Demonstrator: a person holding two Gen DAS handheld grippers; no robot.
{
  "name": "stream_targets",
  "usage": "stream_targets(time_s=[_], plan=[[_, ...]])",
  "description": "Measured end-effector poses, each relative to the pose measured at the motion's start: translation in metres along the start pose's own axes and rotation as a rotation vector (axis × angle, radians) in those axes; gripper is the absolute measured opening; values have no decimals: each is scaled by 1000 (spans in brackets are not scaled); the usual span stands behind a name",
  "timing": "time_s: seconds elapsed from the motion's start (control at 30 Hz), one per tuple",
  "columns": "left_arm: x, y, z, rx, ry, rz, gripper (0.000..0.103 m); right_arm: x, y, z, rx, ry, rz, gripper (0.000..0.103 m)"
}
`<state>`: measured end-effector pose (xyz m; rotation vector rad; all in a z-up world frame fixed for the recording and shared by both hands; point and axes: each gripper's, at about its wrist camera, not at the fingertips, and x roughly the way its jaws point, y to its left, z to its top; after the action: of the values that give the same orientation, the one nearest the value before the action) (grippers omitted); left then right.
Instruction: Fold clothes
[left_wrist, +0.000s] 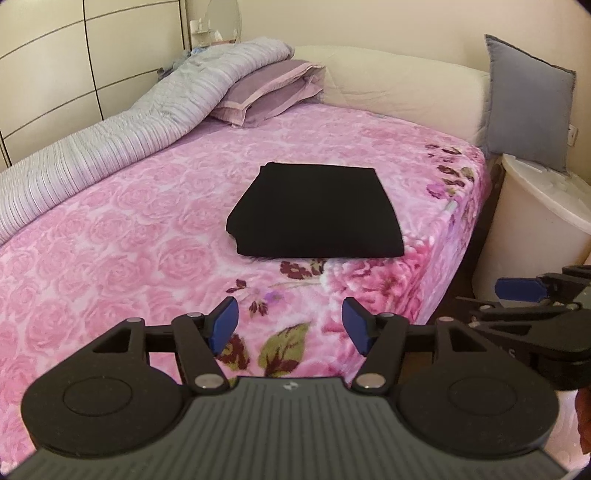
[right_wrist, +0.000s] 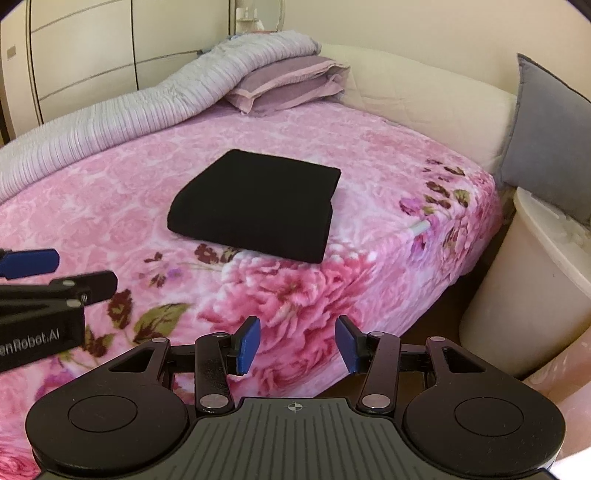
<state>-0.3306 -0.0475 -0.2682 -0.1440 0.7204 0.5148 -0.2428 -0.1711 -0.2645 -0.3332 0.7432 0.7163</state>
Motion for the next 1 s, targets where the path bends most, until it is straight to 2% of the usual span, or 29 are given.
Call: stream_targets(time_s=[0.37,0.67,0.8,0.93,0.97,1.0], plan=[[73,25,31,-41,53,-6,59,67,-11,27,-13,71,-37,49],[142,52,53,-79,84,-48,59,123,-32,48,-22,119,-71,49],[176,82,69,-117,78,-140,59,148,-80,63,137,108,54,49],[217,120,89,-206,50,-279,65,181,-138,75,431,66,359,51],[228,129,94,-229,45,-312,66,193,-144,78,465,73,393,53],[240,137,99,-253,47,-344,66,204,-149,82,490,82,421,59]])
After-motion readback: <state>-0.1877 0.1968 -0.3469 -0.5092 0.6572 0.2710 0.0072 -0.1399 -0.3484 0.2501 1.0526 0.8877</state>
